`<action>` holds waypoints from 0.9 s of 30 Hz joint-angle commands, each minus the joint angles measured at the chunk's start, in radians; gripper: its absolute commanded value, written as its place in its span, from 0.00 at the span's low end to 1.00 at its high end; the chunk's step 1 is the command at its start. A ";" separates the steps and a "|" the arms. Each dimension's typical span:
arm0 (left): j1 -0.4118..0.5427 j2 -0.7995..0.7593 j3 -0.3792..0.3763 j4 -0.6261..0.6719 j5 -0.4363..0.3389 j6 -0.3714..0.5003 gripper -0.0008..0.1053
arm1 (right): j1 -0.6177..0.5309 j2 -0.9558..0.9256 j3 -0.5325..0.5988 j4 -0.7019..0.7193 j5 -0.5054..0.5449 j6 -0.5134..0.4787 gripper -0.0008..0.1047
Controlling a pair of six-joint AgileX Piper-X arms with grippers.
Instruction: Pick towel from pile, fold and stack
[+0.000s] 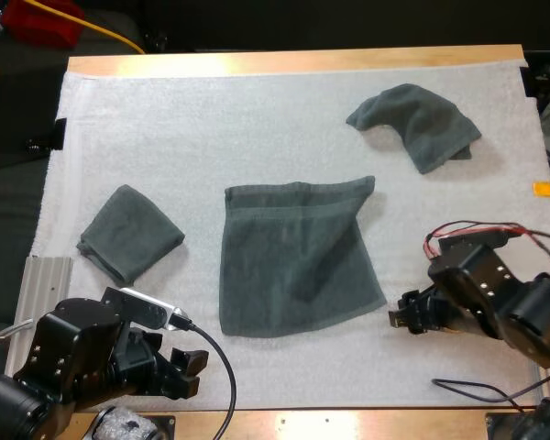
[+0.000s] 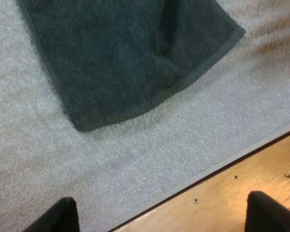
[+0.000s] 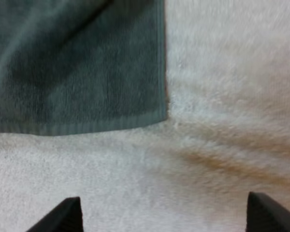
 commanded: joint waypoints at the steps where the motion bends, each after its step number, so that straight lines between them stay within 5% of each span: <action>1: -0.004 -0.003 -0.007 0.010 -0.002 -0.012 0.64 | -0.008 -0.003 0.033 -0.037 -0.026 0.011 0.63; 6: -0.004 -0.003 -0.007 0.010 -0.002 -0.012 0.64 | -0.078 -0.001 0.156 -0.152 -0.082 0.034 0.63; 14: -0.004 -0.003 -0.007 0.010 0.019 -0.012 0.64 | -0.315 -0.001 0.323 -0.393 -0.397 0.097 0.63; 20: -0.004 -0.003 -0.007 0.010 0.051 -0.012 0.64 | -0.392 0.039 0.437 -0.599 -0.565 0.211 0.63; 27: -0.004 -0.003 -0.007 0.010 0.077 -0.016 0.64 | -0.392 0.161 0.465 -0.738 -0.589 0.259 0.63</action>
